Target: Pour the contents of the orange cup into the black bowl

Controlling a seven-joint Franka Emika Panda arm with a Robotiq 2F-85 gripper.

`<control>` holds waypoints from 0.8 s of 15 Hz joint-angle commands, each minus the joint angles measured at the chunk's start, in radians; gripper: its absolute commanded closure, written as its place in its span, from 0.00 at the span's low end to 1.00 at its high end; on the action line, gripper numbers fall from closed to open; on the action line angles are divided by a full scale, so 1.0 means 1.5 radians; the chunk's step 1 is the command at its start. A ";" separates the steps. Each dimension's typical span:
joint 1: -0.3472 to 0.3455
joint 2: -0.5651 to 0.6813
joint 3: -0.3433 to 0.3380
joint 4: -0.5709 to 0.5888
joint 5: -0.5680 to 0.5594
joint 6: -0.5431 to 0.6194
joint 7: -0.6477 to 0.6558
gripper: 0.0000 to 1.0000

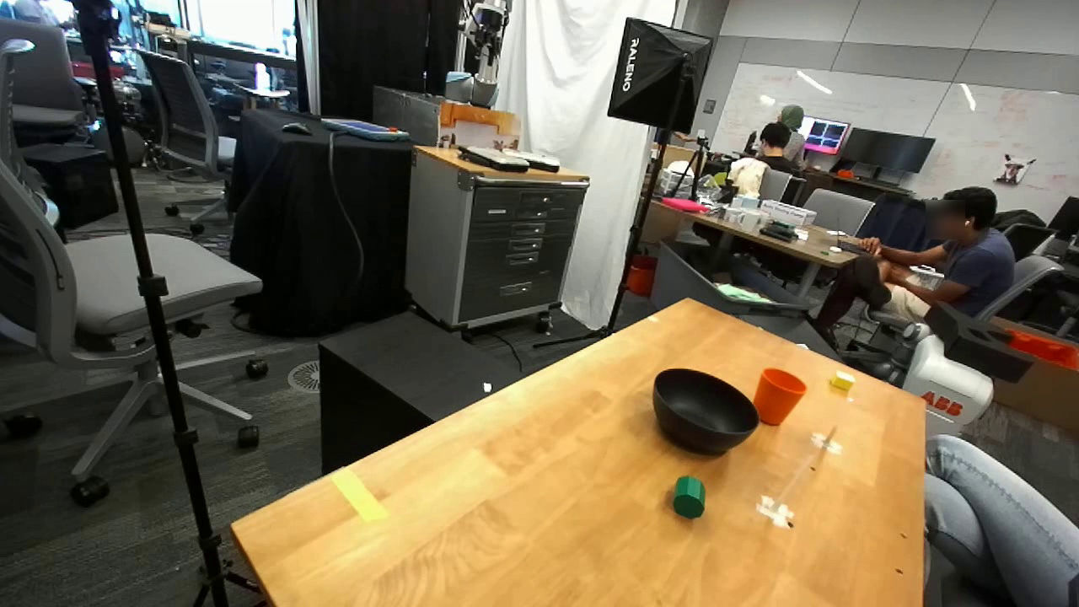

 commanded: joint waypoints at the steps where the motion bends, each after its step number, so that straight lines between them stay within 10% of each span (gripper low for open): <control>1: -0.005 0.001 0.004 0.001 0.002 -0.001 -0.002 0.00; 12: -0.008 0.032 -0.019 0.056 0.028 0.055 -0.008 0.00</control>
